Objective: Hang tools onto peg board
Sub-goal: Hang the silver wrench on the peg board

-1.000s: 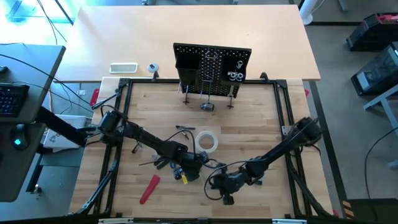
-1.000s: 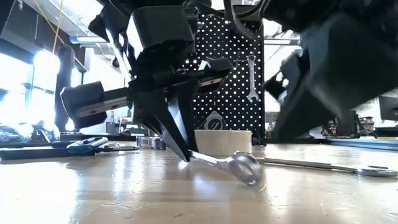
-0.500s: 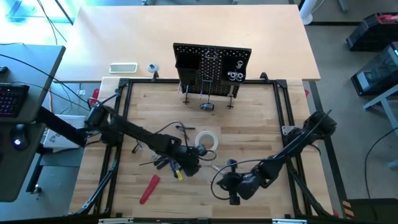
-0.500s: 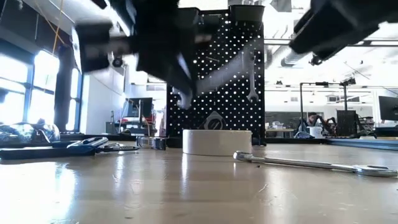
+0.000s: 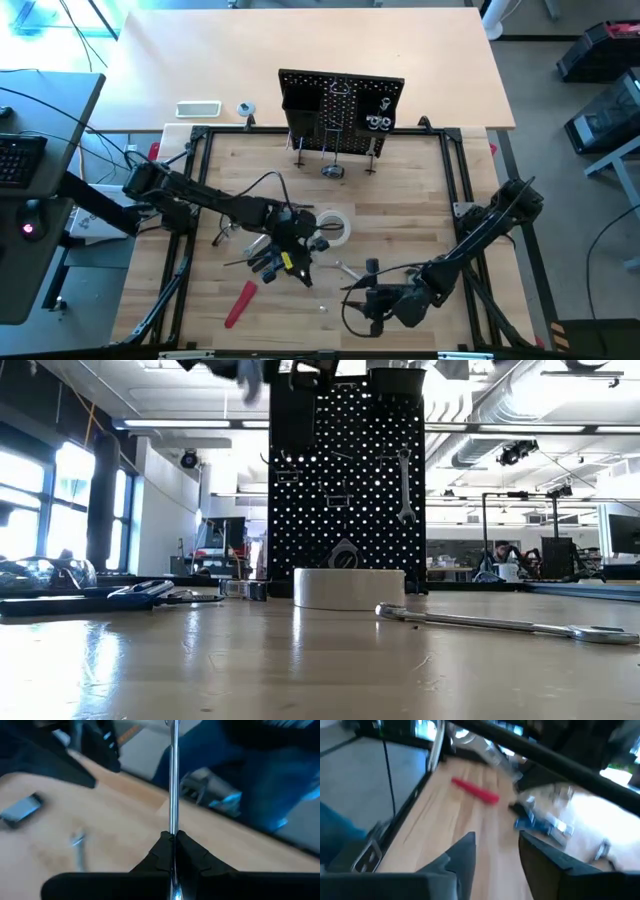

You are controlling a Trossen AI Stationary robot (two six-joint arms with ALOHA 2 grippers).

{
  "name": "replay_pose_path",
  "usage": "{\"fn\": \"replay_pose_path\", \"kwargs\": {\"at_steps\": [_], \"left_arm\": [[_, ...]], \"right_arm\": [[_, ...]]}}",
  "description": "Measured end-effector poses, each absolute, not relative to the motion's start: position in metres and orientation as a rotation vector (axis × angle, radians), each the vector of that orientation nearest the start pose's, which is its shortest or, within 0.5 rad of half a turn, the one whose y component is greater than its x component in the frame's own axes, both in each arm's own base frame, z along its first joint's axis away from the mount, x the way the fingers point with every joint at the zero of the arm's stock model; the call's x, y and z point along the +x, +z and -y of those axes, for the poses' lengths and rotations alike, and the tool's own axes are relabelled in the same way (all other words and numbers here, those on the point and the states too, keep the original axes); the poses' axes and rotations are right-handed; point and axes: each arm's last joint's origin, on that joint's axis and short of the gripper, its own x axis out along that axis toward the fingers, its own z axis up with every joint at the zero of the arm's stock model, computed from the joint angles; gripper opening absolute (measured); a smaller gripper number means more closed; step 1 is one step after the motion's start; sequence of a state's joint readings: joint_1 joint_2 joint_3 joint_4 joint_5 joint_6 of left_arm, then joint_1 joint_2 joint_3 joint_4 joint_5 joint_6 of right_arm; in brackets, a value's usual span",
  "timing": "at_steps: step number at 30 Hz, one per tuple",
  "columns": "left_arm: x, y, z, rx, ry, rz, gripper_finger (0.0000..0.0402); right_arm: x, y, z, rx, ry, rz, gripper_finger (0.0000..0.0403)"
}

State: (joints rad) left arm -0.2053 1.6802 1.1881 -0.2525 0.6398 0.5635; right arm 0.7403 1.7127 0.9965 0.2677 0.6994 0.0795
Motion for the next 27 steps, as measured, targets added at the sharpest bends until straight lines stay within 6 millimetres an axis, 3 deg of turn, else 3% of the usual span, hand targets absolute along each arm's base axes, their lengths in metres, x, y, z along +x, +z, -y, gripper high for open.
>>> {"fn": "replay_pose_path", "kwargs": {"at_steps": [8,15,27], "left_arm": [[0.352,0.255,0.091,0.198,-1.207,-0.305,0.0001],[0.356,0.265,0.086,0.161,-1.266,-0.195,0.0001],[0.366,0.250,0.082,0.102,-1.294,-0.217,0.0000]], "right_arm": [[0.297,0.232,-0.223,-0.335,0.053,-0.143,0.0161],[0.305,0.249,-0.217,-0.387,0.080,-0.002,0.0161],[0.336,0.269,-0.222,-0.479,0.123,0.041,0.0161]]}}
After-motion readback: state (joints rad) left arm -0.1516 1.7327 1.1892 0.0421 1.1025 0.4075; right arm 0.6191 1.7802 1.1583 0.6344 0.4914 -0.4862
